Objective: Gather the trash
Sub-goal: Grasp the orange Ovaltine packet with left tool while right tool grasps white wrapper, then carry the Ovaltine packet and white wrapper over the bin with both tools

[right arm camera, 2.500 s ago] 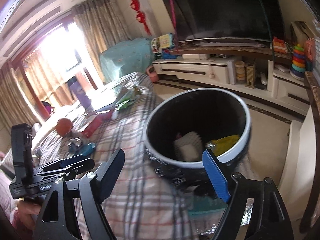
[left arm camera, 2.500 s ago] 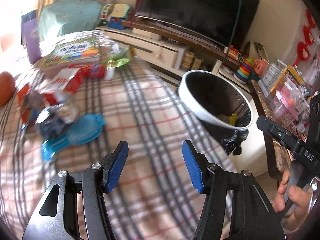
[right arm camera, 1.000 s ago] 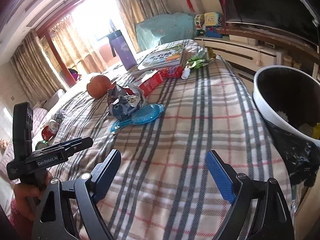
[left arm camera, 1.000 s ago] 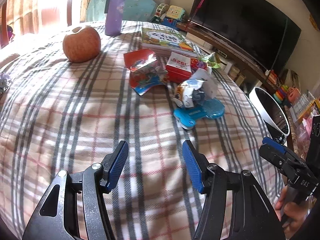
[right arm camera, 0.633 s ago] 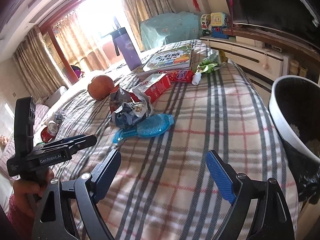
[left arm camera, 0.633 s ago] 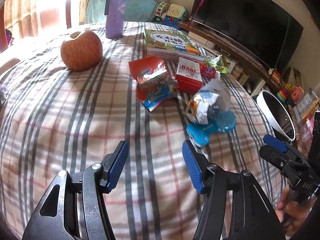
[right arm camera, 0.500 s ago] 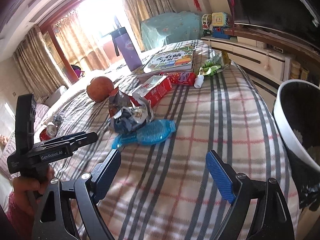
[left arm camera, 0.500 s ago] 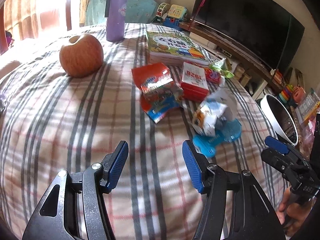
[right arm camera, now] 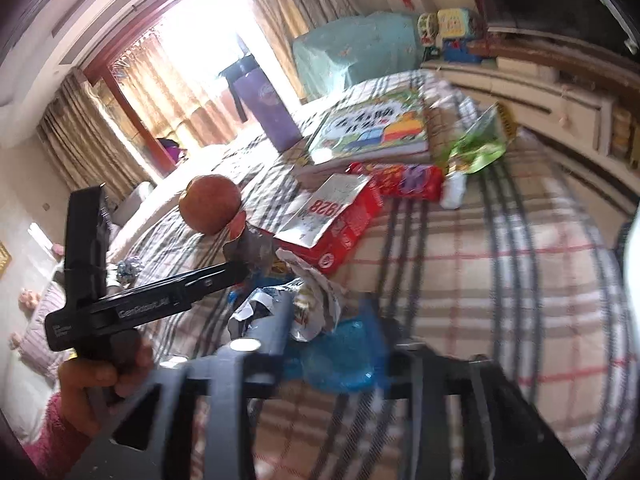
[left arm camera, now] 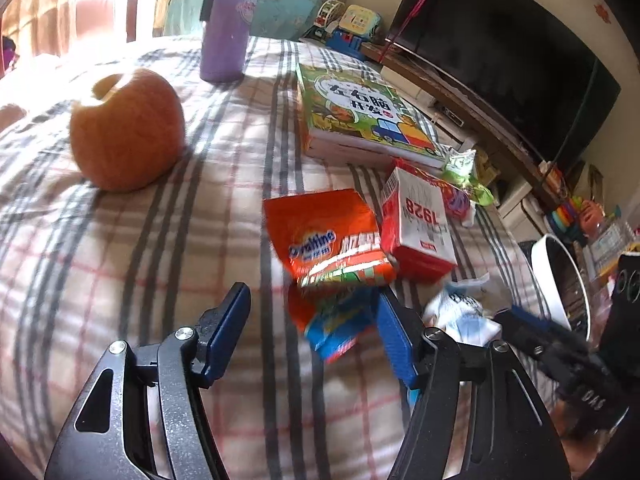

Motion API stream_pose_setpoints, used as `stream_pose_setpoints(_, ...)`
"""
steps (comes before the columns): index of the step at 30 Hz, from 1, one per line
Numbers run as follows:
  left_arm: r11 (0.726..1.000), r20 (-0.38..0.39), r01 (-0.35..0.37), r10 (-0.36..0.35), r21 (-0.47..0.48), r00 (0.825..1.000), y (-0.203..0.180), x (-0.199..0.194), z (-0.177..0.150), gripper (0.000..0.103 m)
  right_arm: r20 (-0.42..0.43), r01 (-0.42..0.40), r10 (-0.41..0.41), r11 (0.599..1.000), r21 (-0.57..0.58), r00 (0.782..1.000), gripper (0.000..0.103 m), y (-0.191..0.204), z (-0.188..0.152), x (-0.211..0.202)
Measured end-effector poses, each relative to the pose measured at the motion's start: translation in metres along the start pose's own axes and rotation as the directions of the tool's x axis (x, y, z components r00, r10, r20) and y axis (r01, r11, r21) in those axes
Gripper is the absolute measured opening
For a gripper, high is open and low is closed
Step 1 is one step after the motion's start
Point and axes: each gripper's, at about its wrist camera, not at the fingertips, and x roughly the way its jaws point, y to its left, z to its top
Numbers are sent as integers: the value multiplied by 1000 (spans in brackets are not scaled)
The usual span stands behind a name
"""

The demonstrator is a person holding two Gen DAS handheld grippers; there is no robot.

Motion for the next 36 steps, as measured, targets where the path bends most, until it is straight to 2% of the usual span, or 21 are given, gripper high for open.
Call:
stream_pose_setpoints(2,1000,-3,2,-2,14,1000,-4,8,1,59,-17,-12,12,1000,4,1000,8,0,-2,4)
stream_pose_setpoints(3,999,2,-1,1,32,1000,-8,11,1,42,-10,-15,15,1000,-2,1000,4,1,-5,2)
stream_pose_setpoints(4,999,-4,-4,4,53,1000,-12,14,0,33,-4,-15,15,1000,-5,1000,1,0,-7,-2)
stream_pose_setpoints(9,997,9,3,-4,79,1000,-19,6,-9,25,33,0,-1,999,32,999,1,-15,-15,-29)
stream_pose_setpoints(17,995,32,39,-42,96,999,-40,-27,-36,23,91,56,-61,997,58,994,1,-34,-27,-76)
stream_pose_setpoints(23,986,30,98,-103,138,994,-72,-47,-57,23,108,112,-117,992,56,987,1,-44,-41,-101)
stream_pose_setpoints(30,966,-1,164,-167,200,986,-115,-52,-75,23,135,153,-165,984,90,977,1,-61,-56,-132)
stream_pose_setpoints(36,951,-32,196,-194,240,980,-145,-51,-87,23,165,183,-199,977,111,966,1,-72,-66,-158)
